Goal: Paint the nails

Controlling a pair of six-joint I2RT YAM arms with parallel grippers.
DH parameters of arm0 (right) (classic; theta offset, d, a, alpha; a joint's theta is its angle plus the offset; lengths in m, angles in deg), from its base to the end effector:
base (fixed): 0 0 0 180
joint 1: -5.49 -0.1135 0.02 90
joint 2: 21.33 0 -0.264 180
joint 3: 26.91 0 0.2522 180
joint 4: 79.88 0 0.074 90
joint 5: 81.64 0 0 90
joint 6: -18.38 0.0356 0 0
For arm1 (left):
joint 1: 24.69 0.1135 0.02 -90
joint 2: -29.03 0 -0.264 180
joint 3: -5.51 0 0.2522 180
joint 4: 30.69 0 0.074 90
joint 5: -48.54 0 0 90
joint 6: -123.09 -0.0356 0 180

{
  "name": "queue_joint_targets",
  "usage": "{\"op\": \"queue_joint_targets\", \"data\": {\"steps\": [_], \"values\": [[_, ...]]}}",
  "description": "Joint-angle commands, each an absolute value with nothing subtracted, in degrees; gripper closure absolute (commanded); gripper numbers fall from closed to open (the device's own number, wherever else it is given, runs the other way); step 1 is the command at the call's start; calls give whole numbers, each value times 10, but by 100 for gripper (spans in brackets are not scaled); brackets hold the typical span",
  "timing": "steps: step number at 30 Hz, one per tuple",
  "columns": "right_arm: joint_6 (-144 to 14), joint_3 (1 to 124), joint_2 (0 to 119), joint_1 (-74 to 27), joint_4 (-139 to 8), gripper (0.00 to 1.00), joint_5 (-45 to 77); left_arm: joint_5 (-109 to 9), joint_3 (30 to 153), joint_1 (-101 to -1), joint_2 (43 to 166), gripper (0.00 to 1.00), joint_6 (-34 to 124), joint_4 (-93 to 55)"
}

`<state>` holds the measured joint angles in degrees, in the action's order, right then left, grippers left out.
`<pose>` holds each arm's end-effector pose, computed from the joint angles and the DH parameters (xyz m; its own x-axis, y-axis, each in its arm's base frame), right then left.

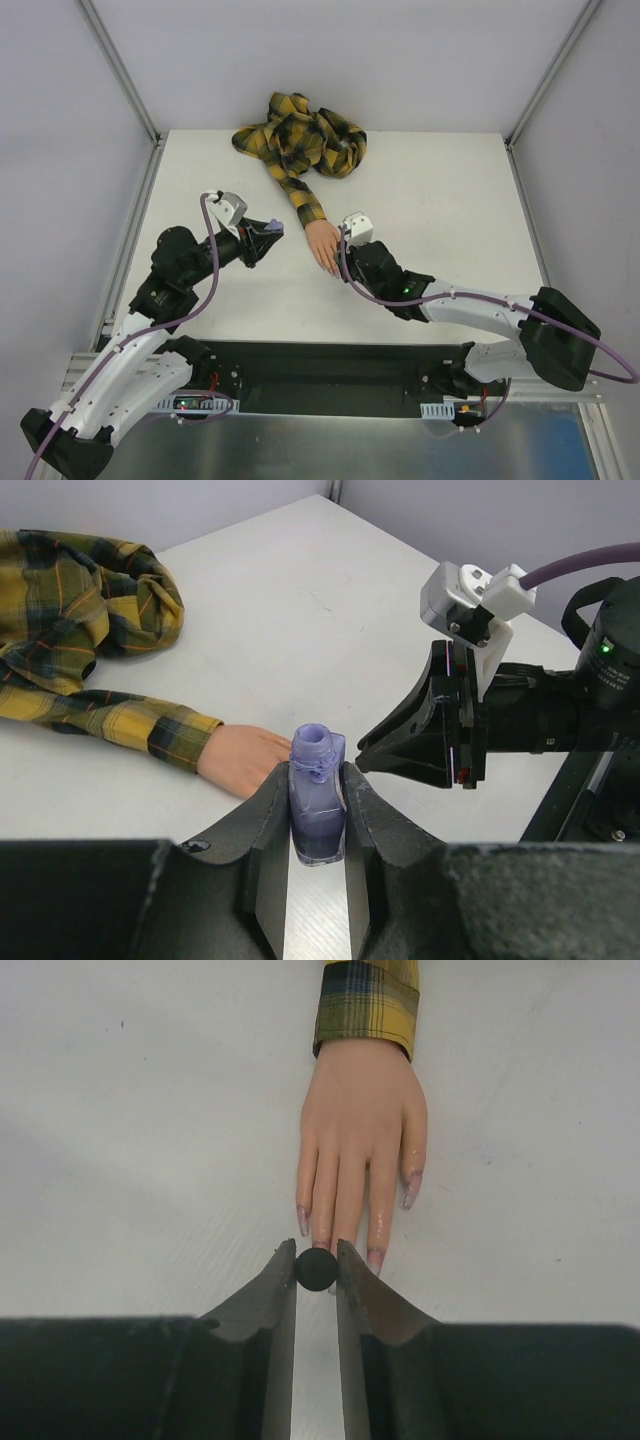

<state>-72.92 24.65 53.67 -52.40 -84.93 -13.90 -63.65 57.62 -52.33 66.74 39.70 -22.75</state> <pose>0.1627 0.2338 0.2344 -0.1542 -0.2852 -0.9460 -0.5965 0.7901 -0.1410 0.1370 -0.0869 0.3497 0.0113 -0.1262 -0.9919 0.7684 0.6359 -0.0722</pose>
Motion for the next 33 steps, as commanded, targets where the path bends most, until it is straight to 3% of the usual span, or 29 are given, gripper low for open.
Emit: {"op": "queue_joint_targets", "data": {"steps": [1, 14, 33], "values": [[-725, 239, 559, -523, -918, 100, -169, -647, 605, -517, 668, 100, 403, -239], [-701, 263, 614, -538, -867, 100, -211, -662, 608, -515, 673, 100, 407, -239], [-713, 278, 662, -523, -899, 99, -167, -669, 609, -515, 674, 100, 407, -239]]}}
